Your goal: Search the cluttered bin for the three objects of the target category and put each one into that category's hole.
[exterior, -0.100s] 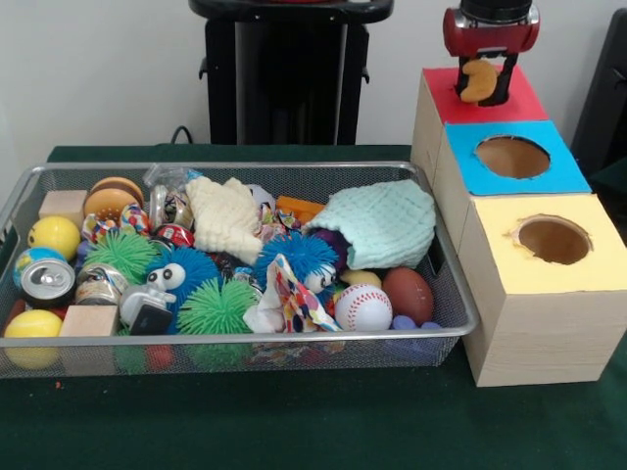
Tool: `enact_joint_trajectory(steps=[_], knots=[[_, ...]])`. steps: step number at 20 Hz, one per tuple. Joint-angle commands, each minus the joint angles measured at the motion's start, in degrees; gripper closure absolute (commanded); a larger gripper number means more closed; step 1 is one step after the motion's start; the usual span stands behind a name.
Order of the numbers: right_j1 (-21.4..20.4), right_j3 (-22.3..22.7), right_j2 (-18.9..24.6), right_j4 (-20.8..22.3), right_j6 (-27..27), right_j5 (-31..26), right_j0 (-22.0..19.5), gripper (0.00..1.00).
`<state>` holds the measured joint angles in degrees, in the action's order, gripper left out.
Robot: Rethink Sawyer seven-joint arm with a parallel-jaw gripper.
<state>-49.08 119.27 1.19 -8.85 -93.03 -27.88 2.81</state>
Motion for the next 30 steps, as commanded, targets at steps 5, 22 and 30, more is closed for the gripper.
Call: enact_joint_trajectory(steps=[5, 22, 30], knots=[[-9.2, 7.5, 4.9, -2.8, -6.0, -9.5, -1.0, 0.0], [23.9, -6.1, 3.1, 3.7, -7.8, 23.9, 0.5, 0.0], [22.9, -7.0, 1.5, 2.6, -7.9, 18.4, 2.3, 1.0]])
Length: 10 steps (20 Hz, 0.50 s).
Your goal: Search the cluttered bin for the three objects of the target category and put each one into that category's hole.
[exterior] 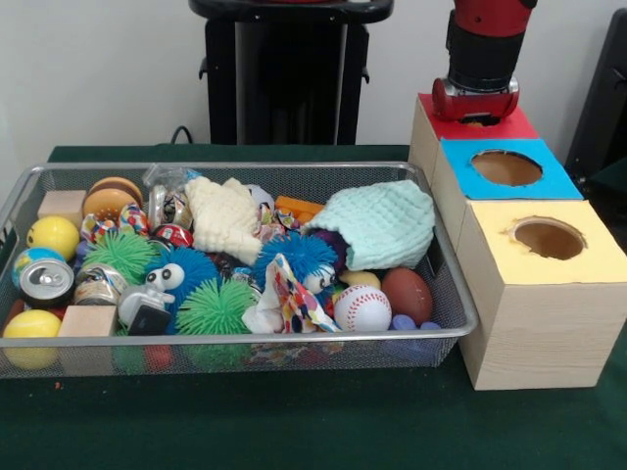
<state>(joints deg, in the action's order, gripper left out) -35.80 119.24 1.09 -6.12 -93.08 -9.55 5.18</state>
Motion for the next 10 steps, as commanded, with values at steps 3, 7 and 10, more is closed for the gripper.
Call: enact_joint_trajectory(steps=[3, 7, 10], knots=[[7.1, -5.7, 2.2, -0.3, -8.1, -1.4, -0.6, 1.0], [1.8, -4.2, 2.1, -0.9, -7.8, -7.4, -0.9, 1.0], [-1.7, -3.2, 2.0, -1.0, -7.8, -11.0, -0.9, 1.0]])
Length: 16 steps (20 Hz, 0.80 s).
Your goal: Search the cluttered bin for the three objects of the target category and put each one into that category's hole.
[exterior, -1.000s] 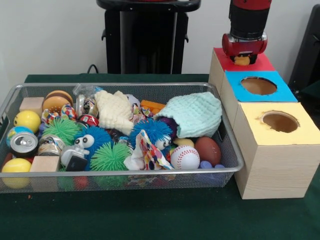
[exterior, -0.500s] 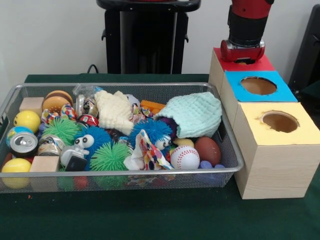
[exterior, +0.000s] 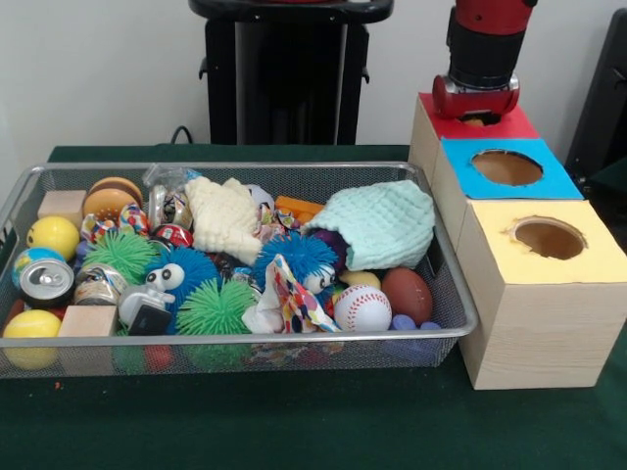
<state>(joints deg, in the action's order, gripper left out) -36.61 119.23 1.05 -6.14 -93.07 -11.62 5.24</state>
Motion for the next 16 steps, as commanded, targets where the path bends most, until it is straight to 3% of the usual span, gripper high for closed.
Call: enact_joint_trajectory(steps=[1, 4, 8, 10, 11, 16], knots=[[-3.3, -2.6, 2.1, -1.2, -7.7, -11.6, -1.1, 1.0], [-9.6, -2.1, 2.1, -1.8, -8.1, -20.1, -1.1, 1.0], [-14.4, -1.7, 2.6, -2.3, -8.4, -27.3, -1.5, 1.0], [-14.7, -1.8, 3.0, -2.3, -7.8, -28.7, -1.8, 1.0], [-14.8, -1.2, 3.2, -2.3, -7.6, -28.2, -1.9, 0.0], [-14.7, -1.2, 3.2, -2.0, -7.6, -26.0, -1.8, 0.0]])
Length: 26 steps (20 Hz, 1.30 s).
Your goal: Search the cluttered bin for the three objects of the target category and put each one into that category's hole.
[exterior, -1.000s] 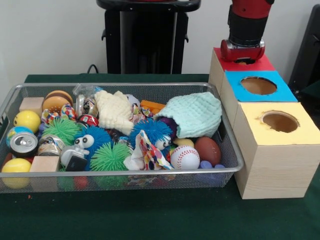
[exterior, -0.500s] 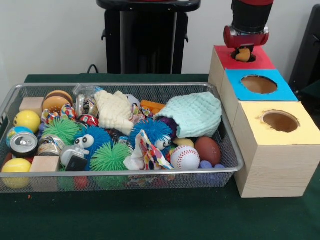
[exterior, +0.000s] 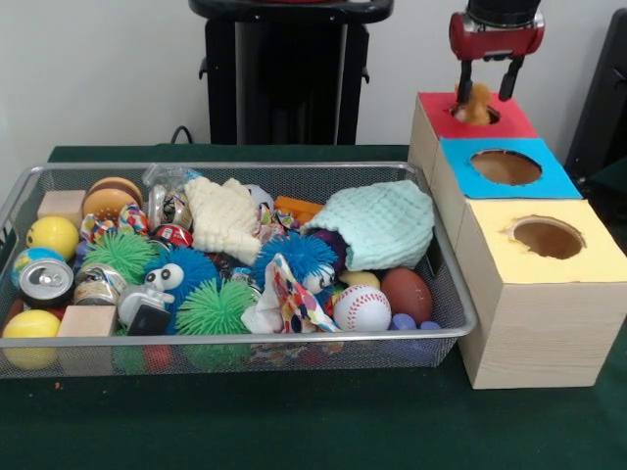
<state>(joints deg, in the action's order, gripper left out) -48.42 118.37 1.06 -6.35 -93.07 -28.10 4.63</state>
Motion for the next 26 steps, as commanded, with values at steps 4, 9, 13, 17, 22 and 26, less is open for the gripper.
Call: enact_joint_trajectory(steps=[4, 9, 13, 17, 22, 26], knots=[[-1.3, 0.0, 3.4, -1.8, -7.6, -5.9, -1.9, 0.0], [0.4, -0.4, 3.4, -1.3, -7.4, -4.0, -2.2, 0.0], [1.4, -0.7, 3.8, -1.2, -7.1, -2.8, -2.8, 0.0], [-0.8, -0.4, 3.8, -0.9, -5.6, -6.1, -3.8, 0.0], [-2.7, -1.0, 3.1, 6.0, 5.4, -5.5, -12.1, 0.0], [-2.1, -4.2, 4.3, 13.1, 11.9, -4.0, -18.6, 0.0]])
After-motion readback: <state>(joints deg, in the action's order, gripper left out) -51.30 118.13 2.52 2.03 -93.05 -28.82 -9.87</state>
